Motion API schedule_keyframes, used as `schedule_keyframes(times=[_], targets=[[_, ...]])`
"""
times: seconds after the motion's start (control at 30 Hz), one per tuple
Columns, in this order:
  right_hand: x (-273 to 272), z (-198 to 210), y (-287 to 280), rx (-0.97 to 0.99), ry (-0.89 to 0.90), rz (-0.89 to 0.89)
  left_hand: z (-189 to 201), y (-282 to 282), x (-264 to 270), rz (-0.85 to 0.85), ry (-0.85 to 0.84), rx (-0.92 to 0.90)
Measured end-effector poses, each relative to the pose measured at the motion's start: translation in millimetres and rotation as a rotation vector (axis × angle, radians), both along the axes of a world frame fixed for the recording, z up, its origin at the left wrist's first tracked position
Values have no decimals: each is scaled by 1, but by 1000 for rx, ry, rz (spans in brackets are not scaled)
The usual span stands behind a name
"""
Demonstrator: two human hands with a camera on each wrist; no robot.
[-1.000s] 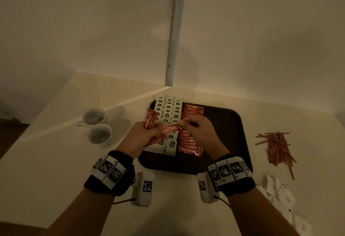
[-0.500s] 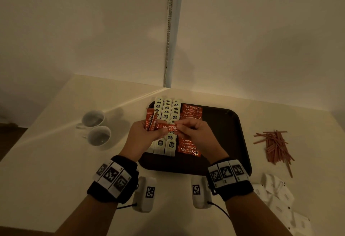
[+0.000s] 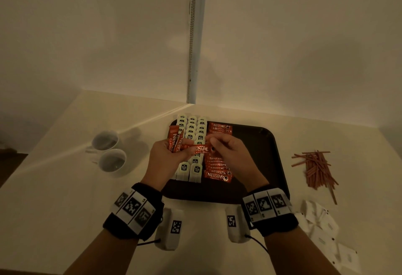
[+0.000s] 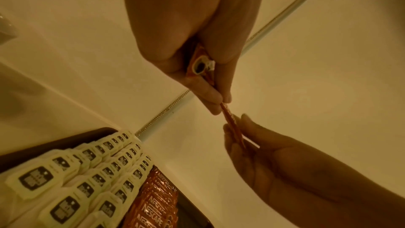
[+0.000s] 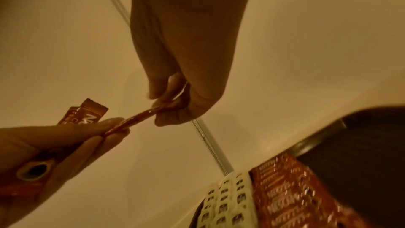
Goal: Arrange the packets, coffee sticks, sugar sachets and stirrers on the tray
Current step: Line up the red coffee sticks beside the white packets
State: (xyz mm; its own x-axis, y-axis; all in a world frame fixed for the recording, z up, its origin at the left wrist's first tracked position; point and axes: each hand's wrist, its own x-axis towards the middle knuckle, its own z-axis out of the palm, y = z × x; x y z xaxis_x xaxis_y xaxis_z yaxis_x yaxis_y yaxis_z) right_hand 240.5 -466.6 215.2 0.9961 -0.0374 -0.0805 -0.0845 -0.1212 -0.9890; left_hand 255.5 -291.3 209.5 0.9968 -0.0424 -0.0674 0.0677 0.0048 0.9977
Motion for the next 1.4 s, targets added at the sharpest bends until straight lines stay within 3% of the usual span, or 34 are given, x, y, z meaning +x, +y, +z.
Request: schedule_keyframes(times=[0.07, 0.27, 0.37, 0.53, 0.77, 0.93, 1.4], targets=[[1, 2, -8, -188, -55, 64, 0, 3, 1, -17, -7, 24], [2, 2, -30, -367, 29, 267, -4, 4, -1, -78, 14, 58], [2, -13, -48, -514, 62, 237, -9, 11, -2, -16, 115, 11], [-10, -66, -75, -730, 226, 179, -29, 37, -13, 121, 209, 157], [-20, -121, -68, -717, 295, 32, -41, 58, -27, 107, 271, 169], [-17, -127, -62, -680, 284, -68, -37, 60, -28, 110, 270, 162], [-10, -130, -54, -792, 307, -91, -35, 54, -25, 1, 446, 66]])
